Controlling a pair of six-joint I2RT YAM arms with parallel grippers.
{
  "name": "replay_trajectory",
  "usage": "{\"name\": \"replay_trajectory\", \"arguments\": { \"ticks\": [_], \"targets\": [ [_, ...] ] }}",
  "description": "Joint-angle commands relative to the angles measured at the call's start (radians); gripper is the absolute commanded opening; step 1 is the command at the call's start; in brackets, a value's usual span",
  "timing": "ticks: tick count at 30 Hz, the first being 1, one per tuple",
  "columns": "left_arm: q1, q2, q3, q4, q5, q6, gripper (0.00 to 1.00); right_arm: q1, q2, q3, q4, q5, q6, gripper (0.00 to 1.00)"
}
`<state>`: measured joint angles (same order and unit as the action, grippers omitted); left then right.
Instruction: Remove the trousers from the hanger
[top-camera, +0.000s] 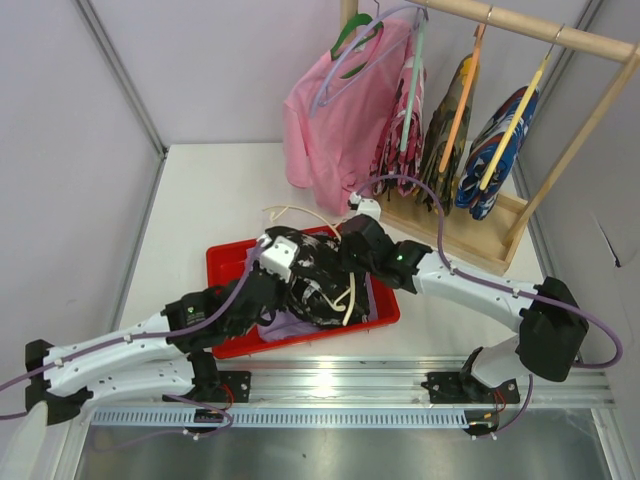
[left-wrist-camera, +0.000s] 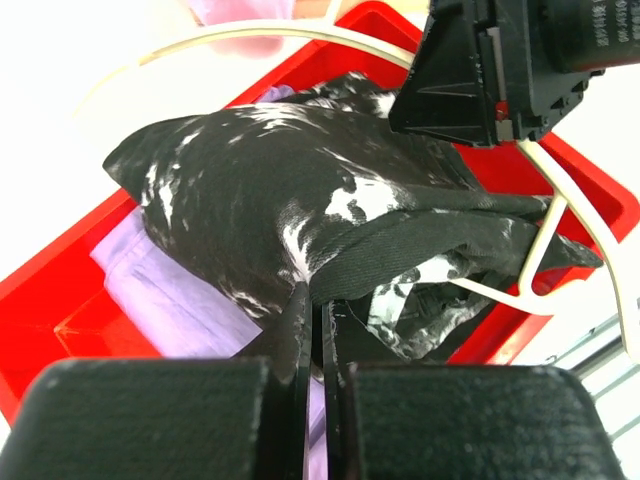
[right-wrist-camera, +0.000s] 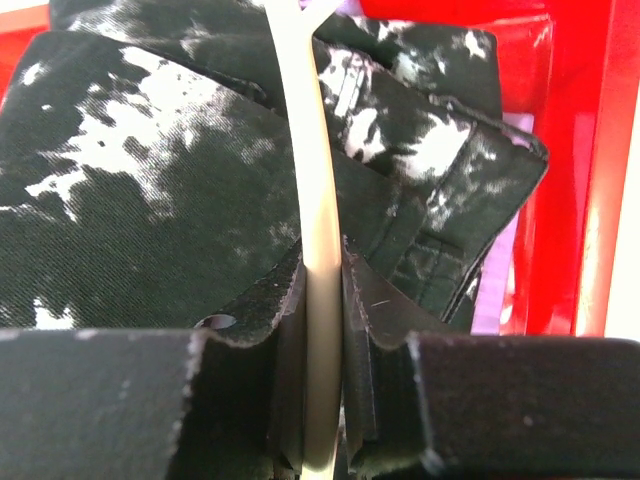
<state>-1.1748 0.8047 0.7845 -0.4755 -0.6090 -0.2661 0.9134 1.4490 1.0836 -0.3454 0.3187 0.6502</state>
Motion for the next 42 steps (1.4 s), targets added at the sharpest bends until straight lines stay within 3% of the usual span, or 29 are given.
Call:
{"name": "replay_trajectory", "arguments": {
  "ticks": [1, 5, 8, 15, 19, 23, 26, 36, 40, 42],
  "targets": [
    [0.009, 0.025, 0.042, 0.022, 0.049, 0.047, 0.00, 0.008, -0.042, -0.025, 0.032, 0.040, 0.022, 0.00],
    [0.009, 0.074, 0.051, -0.006, 0.143, 0.099, 0.03, 0.013, -0.052, -0.031, 0.074, 0.004, 0.051, 0.00],
    [0.009, 0.103, 0.064, -0.032, 0.189, 0.110, 0.13, 0.022, -0.067, -0.002, 0.117, -0.018, 0.043, 0.00],
    [0.004, 0.111, 0.053, -0.018, 0.258, 0.110, 0.55, 0.041, -0.062, 0.111, 0.192, -0.081, -0.003, 0.00],
    [-0.020, 0.123, 0.055, -0.005, 0.275, 0.131, 0.64, 0.059, -0.016, 0.165, 0.189, -0.090, -0.012, 0.00],
    [-0.034, 0.165, 0.048, -0.026, 0.215, 0.133, 0.63, 0.074, -0.003, 0.199, 0.189, -0.096, -0.017, 0.00],
    [-0.040, 0.192, 0.041, -0.026, 0.173, 0.133, 0.56, 0.078, -0.002, 0.217, 0.175, -0.089, -0.021, 0.00],
    [-0.039, 0.234, -0.014, -0.034, 0.092, 0.114, 0.45, 0.076, -0.001, 0.253, 0.161, -0.089, -0.021, 0.00],
    [-0.039, 0.264, -0.014, -0.052, 0.039, 0.064, 0.30, 0.073, 0.010, 0.253, 0.145, -0.072, -0.035, 0.00],
    [-0.040, 0.277, -0.010, -0.063, 0.009, 0.035, 0.12, 0.065, 0.010, 0.239, 0.138, -0.075, -0.032, 0.00]
  ]
}}
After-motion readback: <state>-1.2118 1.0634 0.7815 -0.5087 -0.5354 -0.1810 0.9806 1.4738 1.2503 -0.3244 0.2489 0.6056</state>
